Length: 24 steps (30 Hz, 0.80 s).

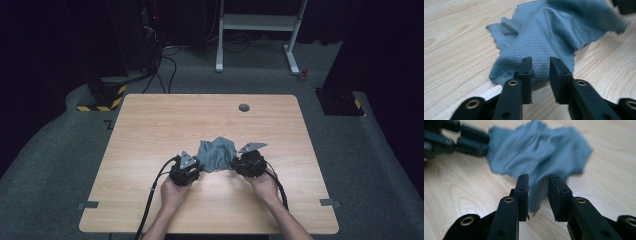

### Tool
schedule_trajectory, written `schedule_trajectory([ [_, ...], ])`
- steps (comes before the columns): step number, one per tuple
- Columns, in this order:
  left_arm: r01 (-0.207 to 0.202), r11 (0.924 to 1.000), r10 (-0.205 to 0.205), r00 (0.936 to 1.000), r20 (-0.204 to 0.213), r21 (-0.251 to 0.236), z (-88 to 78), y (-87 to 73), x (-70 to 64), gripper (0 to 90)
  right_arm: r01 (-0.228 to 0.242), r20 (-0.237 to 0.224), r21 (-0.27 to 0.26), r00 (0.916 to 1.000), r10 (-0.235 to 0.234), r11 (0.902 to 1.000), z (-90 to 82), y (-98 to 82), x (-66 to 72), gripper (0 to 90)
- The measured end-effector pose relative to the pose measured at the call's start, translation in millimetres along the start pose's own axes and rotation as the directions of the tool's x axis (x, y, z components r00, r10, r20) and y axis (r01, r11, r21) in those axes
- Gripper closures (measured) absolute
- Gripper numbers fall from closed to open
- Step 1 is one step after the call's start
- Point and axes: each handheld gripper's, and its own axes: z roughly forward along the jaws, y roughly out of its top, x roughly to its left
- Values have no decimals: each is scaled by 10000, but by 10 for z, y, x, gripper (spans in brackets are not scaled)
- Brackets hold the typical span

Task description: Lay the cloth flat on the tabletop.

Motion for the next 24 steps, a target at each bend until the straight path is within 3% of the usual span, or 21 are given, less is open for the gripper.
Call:
schedule_trajectory([
  [4, -122, 9999, 122, 9999, 18, 112, 2, 4, -3, 769, -443, 556, -483, 9973, 470, 9978, -166, -88, -154, 706],
  [6, -156, 9998, 156, 9999, 16, 95, 2, 5, -3, 765, -828, 566, -498, 9947, 855, 9953, -167, -121, -230, 700],
  [13, -22, 9997, 24, 9999, -100, 243, 23, 13, -2, 571, -1177, -41, -445, 9931, 1176, 9921, 149, -43, -221, 702],
  [15, -7, 9995, 9, 10000, -97, 304, 34, 17, -3, 525, -1066, -219, -321, 9941, 1060, 9938, 250, 25, -176, 763],
  [17, -70, 9995, 73, 9999, -77, 295, 40, 20, -14, 503, -574, -161, -257, 9982, 570, 9980, 329, 116, -87, 854],
  [21, -278, 9988, 282, 9996, -88, 396, 47, 25, -30, 495, 279, 28, 372, 9996, -280, 9989, 489, 214, 45, 883],
  [24, -295, 9982, 302, 9995, -131, 532, 61, 31, -34, 510, -91, -179, 376, 9998, 98, 9993, 513, 199, -4, 848],
])
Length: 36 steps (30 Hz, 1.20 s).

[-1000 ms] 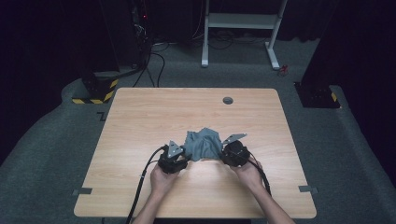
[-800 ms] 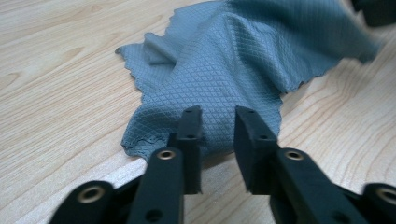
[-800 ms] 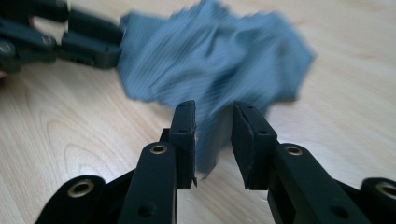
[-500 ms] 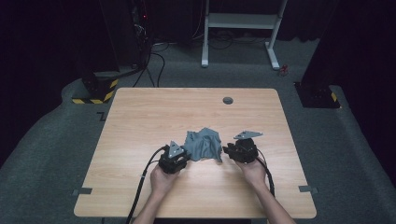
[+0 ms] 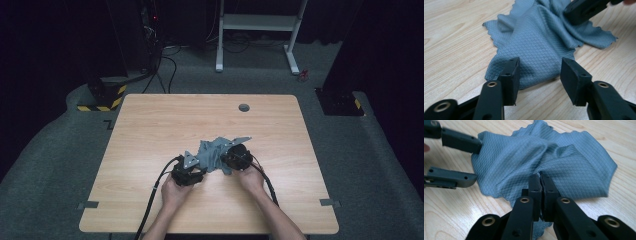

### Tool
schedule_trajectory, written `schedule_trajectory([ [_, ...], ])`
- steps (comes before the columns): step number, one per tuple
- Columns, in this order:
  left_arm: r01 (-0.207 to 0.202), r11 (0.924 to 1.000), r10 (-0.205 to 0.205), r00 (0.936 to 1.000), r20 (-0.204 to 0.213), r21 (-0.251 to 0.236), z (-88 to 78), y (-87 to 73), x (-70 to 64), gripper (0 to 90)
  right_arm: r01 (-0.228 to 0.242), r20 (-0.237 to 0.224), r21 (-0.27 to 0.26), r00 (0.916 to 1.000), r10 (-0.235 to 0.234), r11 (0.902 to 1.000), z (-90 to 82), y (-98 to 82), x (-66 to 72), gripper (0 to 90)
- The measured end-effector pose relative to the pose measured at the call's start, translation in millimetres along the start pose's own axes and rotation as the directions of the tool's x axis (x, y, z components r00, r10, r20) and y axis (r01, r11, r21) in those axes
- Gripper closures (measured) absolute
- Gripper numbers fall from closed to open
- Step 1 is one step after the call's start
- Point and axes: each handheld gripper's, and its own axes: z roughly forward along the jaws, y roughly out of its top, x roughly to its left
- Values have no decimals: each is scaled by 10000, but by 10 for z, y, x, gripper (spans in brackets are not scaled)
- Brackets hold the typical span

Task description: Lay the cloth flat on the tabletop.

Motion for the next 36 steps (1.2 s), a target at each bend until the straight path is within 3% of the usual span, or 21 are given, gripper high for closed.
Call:
schedule_trajectory([
  [3, -45, 9998, 47, 9999, -107, 217, 26, 10, -13, 537, -306, -47, -615, 9995, 304, 9976, -173, -71, -56, 755],
  [7, 80, 9997, -77, 9999, -115, 242, 26, 12, 3, 566, -402, 30, -811, 9992, 405, 9959, -348, -223, -83, 730],
  [12, 71, 9997, -67, 9999, -138, 236, 27, 13, 7, 583, -601, 36, -676, 9982, 605, 9959, -250, -342, -111, 690],
  [14, 65, 9997, -61, 9999, -151, 236, 26, 13, 7, 586, -758, -190, -697, 9970, 747, 9947, -176, -323, -100, 724],
  [17, 48, 9996, -45, 9999, -133, 264, 23, 12, 2, 583, -339, -112, -407, 9994, 335, 9986, -99, -307, -48, 859],
  [19, -28, 9997, 31, 9999, -115, 246, 24, 12, 0, 567, -292, -72, -502, 9996, 289, 9983, -137, -330, -39, 885],
  [21, -71, 9997, 74, 9999, -113, 254, 23, 12, -1, 550, -371, 52, -611, 9993, 375, 9974, -234, -372, -53, 889],
  [26, -69, 9998, 71, 9999, -99, 211, 22, 9, -14, 541, 50, 793, -453, 9968, -14, 9990, -550, -544, -109, 891],
  [30, 20, 10000, -21, 9998, 221, 39, 2, 2, -1, 516, -81, 1151, -372, 9933, 124, 9993, -714, -671, -179, 890],
  [34, 150, 9994, -131, 9980, 626, -307, -22, -10, 10, 511, -351, 1389, -257, 9896, 384, 9991, -737, -806, -244, 870],
  [36, 134, 9994, -114, 9979, 644, -312, -22, -8, 12, 525, -569, 1405, -415, 9881, 622, 9975, -702, -865, -265, 761],
])
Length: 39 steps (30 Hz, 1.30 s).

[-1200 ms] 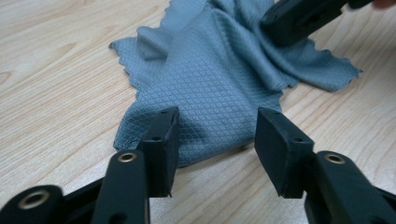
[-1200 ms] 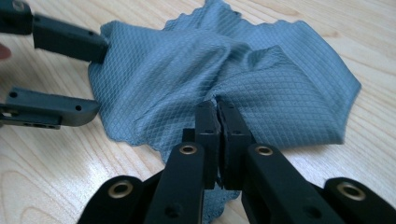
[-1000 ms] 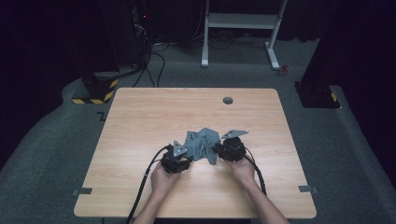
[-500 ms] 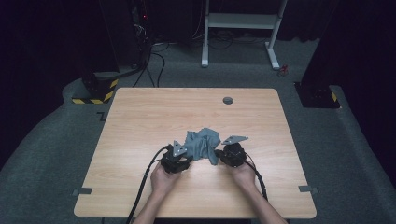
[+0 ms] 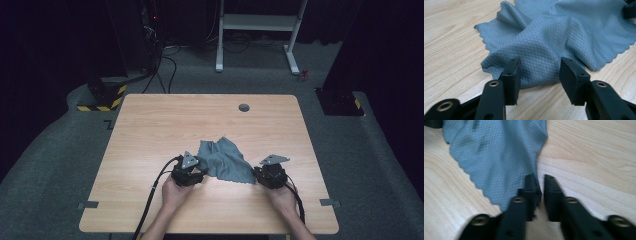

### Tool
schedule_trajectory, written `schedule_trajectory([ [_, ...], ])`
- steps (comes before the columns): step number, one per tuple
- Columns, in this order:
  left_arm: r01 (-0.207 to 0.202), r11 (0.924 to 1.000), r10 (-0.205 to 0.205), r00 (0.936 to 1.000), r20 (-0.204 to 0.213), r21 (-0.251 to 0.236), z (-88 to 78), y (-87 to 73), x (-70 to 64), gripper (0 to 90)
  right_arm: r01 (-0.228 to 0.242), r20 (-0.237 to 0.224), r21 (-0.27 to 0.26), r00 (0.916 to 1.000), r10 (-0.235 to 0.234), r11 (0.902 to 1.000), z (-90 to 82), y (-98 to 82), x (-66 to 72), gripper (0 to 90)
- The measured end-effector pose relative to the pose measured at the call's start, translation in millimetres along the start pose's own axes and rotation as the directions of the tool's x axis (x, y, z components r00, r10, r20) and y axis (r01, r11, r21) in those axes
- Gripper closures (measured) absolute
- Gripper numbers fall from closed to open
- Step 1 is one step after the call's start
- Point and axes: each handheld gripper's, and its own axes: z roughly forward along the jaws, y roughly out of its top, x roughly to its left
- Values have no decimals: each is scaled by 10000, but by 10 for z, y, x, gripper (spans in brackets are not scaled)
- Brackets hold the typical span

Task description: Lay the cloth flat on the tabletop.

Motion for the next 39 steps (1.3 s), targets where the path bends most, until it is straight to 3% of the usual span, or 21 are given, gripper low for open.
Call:
schedule_trajectory([
  [3, 4, 10000, -4, 10000, -46, 32, 2, 6, 12, 584, -168, -95, -148, 9998, 166, 9997, 54, -52, -22, 698],
  [8, 100, 9999, -99, 9998, -188, 101, 32, 22, 26, 667, 38, 452, -741, 9990, -5, 9972, 79, -125, 13, 589],
  [13, -398, 9978, 416, 9986, -335, 534, 83, 57, -13, 800, -79, 643, -732, 9978, 126, 9973, 80, -126, 11, 528],
  [16, -446, 9955, 467, 9986, -234, 832, 88, 120, -13, 893, -335, 587, -688, 9976, 376, 9971, 79, -126, -8, 510],
  [19, -412, 9942, 415, 9991, -12, 989, 54, 190, 5, 899, -286, 615, -686, 9976, 329, 9972, 79, -127, -6, 509],
  [24, -109, 9974, 76, 9989, 468, 707, -19, 315, 43, 896, -293, 605, -676, 9976, 335, 9973, 79, -127, -7, 509],
  [27, -480, 9945, 430, 9975, 552, 934, -2, 392, 23, 900, -294, 603, -674, 9976, 335, 9973, 79, -127, -7, 509],
  [31, -630, 9920, 559, 9962, 669, 1093, 89, 534, 5, 900, -292, 600, -678, 9976, 333, 9973, 79, -127, -7, 508],
  [34, -512, 9891, 422, 9968, 671, 1381, 242, 617, 16, 899, -294, 604, -677, 9976, 336, 9973, 79, -127, -7, 508],
  [37, -393, 9842, 331, 9987, 384, 1724, 417, 620, 28, 894, -291, 608, -678, 9976, 332, 9973, 79, -127, -7, 508],
  [39, -351, 9836, 297, 9990, 331, 1770, 443, 609, 29, 865, -291, 605, -675, 9976, 332, 9973, 79, -127, -7, 508],
])
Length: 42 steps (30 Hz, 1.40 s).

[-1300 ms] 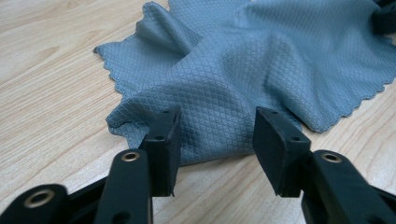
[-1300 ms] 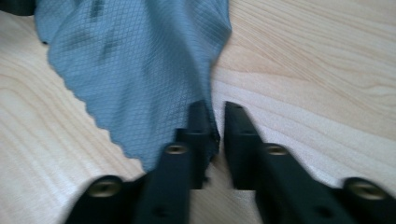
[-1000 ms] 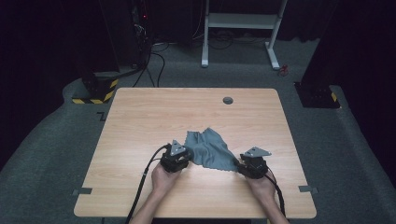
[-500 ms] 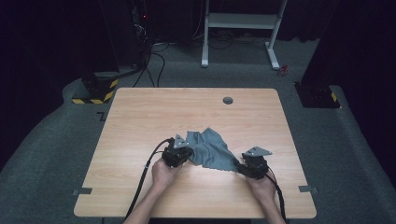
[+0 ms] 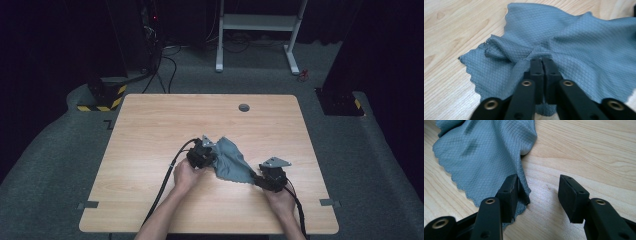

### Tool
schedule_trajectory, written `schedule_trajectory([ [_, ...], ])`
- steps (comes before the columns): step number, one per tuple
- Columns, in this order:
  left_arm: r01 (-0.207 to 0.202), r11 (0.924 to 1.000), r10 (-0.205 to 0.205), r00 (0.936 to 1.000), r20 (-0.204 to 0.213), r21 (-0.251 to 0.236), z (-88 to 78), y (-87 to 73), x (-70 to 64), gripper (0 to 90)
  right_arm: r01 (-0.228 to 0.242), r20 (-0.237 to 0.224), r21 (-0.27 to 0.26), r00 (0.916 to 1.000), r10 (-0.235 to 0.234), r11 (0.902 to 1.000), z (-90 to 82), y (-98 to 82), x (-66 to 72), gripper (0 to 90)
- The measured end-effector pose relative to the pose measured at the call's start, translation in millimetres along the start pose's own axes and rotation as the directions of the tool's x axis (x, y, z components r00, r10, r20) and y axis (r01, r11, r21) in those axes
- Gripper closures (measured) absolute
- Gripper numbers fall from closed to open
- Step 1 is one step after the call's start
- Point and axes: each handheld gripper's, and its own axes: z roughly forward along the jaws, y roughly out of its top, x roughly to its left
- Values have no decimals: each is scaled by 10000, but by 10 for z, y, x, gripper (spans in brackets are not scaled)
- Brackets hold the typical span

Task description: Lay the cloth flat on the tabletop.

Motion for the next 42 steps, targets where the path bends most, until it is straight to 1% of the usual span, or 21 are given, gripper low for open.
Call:
schedule_trajectory([
  [1, 97, 9998, -96, 9999, 61, -165, -14, -11, -12, 831, 0, 0, -1, 10000, 0, 10000, 0, 0, 0, 508],
  [3, 65, 9990, -60, 9999, 125, -452, -99, -46, -40, 742, -2, 1, -3, 10000, 2, 10000, 0, 0, 0, 508],
  [5, -6, 9970, 8, 10000, 27, -780, -227, -124, -85, 685, -1, 2, 0, 10000, 1, 10000, 0, 0, 0, 507],
  [8, -39, 9964, 42, 10000, 32, -850, -342, -239, -133, 645, -3, 3, -1, 10000, 3, 10000, 0, 0, 1, 507],
  [11, 89, 9970, -98, 9999, -117, -763, -341, -320, -157, 617, 1, 6, -1, 10000, -1, 10000, 0, 0, 1, 507],
  [12, 163, 9974, -179, 9996, -223, -707, -310, -324, -153, 607, 4, 6, -5, 10000, -4, 10000, 0, 0, 1, 507],
  [14, 391, 9968, -408, 9989, -235, -696, -244, -307, -140, 595, 3, 6, -2, 10000, -3, 10000, 0, 0, 1, 508],
  [15, 445, 9969, -463, 9986, -257, -647, -202, -288, -139, 598, 2, 7, -1, 10000, -2, 10000, 0, 0, 1, 507],
  [17, 320, 9983, -343, 9982, -483, -483, -122, -247, -154, 635, 1, 8, -3, 10000, -1, 10000, 0, 0, 1, 507],
  [18, 194, 9991, -214, 9984, -527, -389, -92, -230, -160, 671, 4, 10, -8, 10000, -4, 10000, 0, 0, 1, 508],
  [21, -113, 9999, 108, 9977, -666, -69, -47, -200, -181, 833, 49, -11, -19, 10000, -49, 10000, -1, -1, 3, 524],
  [22, -185, 9998, 182, 9975, -689, -36, -50, -195, -179, 859, 59, -30, -34, 10000, -59, 10000, -1, -2, 5, 530],
  [26, -398, 9992, 403, 9977, -547, 92, -130, -187, -173, 878, 172, -42, -65, 9998, -172, 9998, -3, -3, 7, 544],
  [29, -426, 9991, 429, 9983, -385, 72, -279, -216, -182, 877, 116, -58, -63, 9999, -116, 9999, -5, -5, 8, 546],
  [31, -482, 9988, 485, 9982, -360, 79, -375, -257, -186, 874, 109, -66, -60, 9999, -109, 9999, -5, -5, 7, 547],
  [33, -432, 9988, 437, 9988, -240, 217, -480, -343, -187, 874, 118, -65, -64, 9999, -118, 9999, -5, -5, 8, 548],
  [35, -403, 9986, 409, 9990, -171, 349, -528, -412, -187, 873, 118, -65, -39, 9999, -119, 9999, -7, -5, 9, 552],
  [38, -397, 9977, 410, 9989, -219, 553, -576, -529, -197, 873, 248, -60, -82, 9997, -249, 9997, -7, -7, 10, 560],
  [40, -359, 9980, 371, 9991, -221, 530, -599, -591, -207, 873, 313, -33, -102, 9995, -313, 9995, -20, -17, 23, 578],
  [41, -323, 9981, 335, 9992, -211, 533, -610, -617, -221, 873, 369, -8, -198, 9993, -369, 9991, -37, -24, 24, 596],
  [42, -459, 9975, 474, 9985, -276, 532, -615, -628, -223, 873, 263, -52, -571, 9996, -266, 9980, -87, -31, 18, 622],
])
